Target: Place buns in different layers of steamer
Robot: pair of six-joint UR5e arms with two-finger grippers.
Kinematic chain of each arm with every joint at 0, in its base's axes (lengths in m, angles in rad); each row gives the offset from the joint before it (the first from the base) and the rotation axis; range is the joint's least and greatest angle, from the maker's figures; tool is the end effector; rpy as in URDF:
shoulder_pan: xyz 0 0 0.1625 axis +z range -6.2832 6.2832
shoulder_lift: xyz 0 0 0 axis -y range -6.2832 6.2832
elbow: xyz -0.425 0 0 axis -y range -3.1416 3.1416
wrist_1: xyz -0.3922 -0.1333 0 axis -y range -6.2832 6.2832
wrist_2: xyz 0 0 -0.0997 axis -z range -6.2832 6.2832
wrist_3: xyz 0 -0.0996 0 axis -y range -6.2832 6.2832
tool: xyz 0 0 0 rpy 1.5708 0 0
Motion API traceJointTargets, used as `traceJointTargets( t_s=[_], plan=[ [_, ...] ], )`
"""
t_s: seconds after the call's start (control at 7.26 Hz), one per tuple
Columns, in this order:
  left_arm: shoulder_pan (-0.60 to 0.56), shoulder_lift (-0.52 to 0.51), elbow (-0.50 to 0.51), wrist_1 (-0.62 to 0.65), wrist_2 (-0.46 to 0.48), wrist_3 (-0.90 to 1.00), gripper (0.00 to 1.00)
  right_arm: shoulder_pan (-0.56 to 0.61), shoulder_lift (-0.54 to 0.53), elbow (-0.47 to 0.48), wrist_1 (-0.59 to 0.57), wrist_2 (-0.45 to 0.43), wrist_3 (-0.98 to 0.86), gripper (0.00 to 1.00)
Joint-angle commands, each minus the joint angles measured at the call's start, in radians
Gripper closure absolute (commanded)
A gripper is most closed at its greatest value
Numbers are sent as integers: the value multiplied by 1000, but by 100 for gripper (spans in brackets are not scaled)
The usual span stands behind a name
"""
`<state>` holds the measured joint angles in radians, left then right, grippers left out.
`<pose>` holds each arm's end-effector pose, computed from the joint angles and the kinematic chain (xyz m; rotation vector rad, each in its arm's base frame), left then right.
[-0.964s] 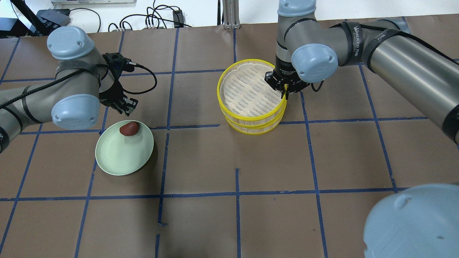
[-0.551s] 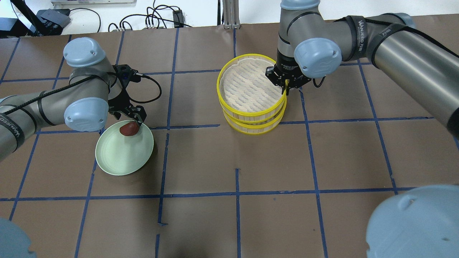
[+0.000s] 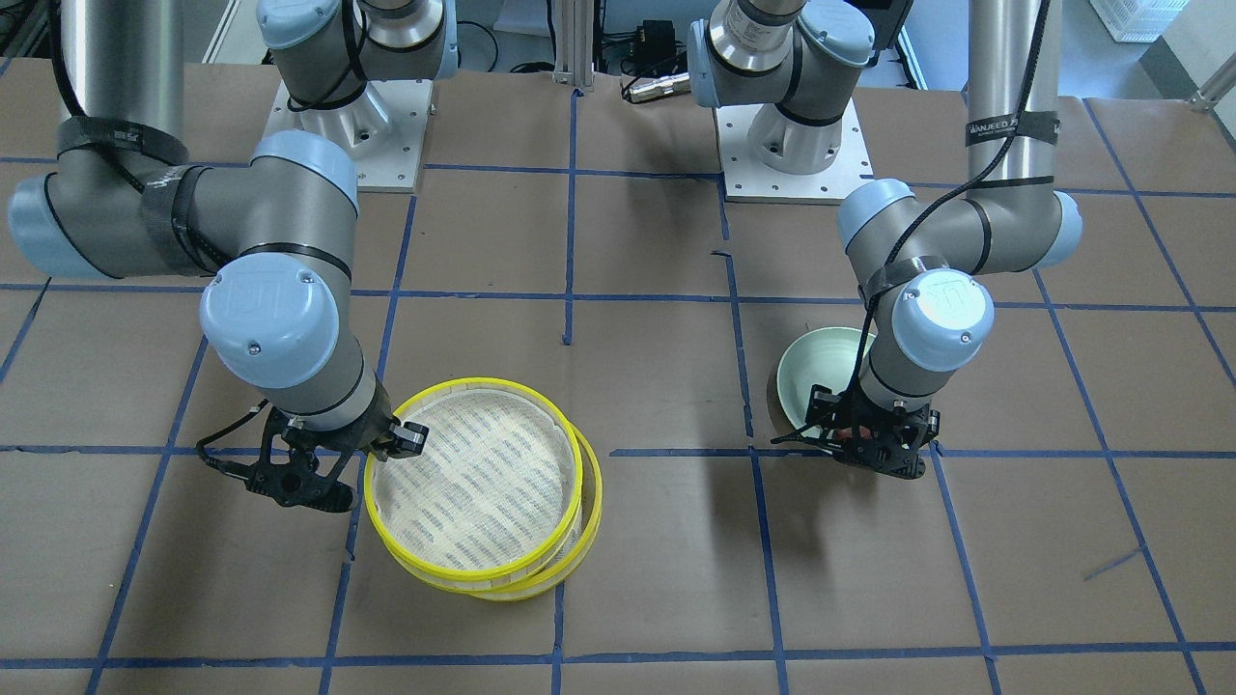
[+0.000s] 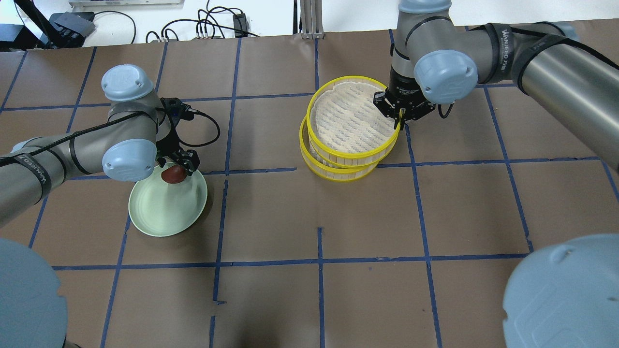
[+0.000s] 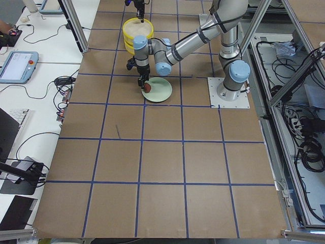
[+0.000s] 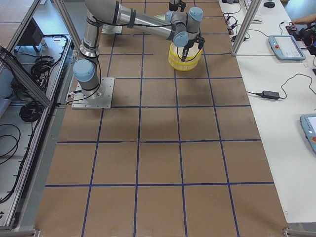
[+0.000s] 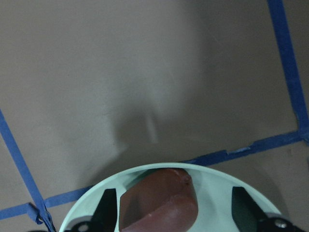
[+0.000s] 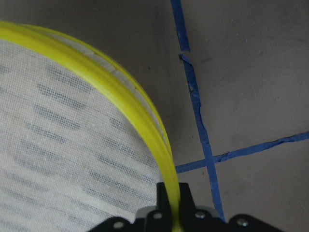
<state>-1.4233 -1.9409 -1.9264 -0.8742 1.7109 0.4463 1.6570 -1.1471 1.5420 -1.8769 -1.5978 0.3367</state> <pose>-0.0382 -0.5555 0.1969 0.4517 2.9803 0.1038 0.1841 -0.6136 0.2910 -0.3847 -3.0700 -0.1256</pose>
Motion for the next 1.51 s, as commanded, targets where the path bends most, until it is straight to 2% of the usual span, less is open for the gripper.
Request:
traceJointTargets(
  t_s=[0.0,0.55,0.69,0.83,0.96,1.24,1.38],
  plan=[
    [3,5,-9,1,15,-11,98,-2,0,0,-4,18,28,92],
    [-29,63,38,-8,-1,-18,99,1,3,9,-4,55,76,92],
    [-52,113,46,-85,-70,-35,99,1,7,9,-4,56,76,92],
    [-86,147,59,-124,-112,-148,99,4,7,9,-2,56,99,92],
    [-124,155,87,-156,-125,-217,99,4,9,12,-1,56,96,92],
    [-195,161,200,-285,-145,-328,99,12,9,12,1,58,101,92],
    [-195,152,254,-367,-199,-337,99,13,10,23,8,103,102,92]
  ],
)
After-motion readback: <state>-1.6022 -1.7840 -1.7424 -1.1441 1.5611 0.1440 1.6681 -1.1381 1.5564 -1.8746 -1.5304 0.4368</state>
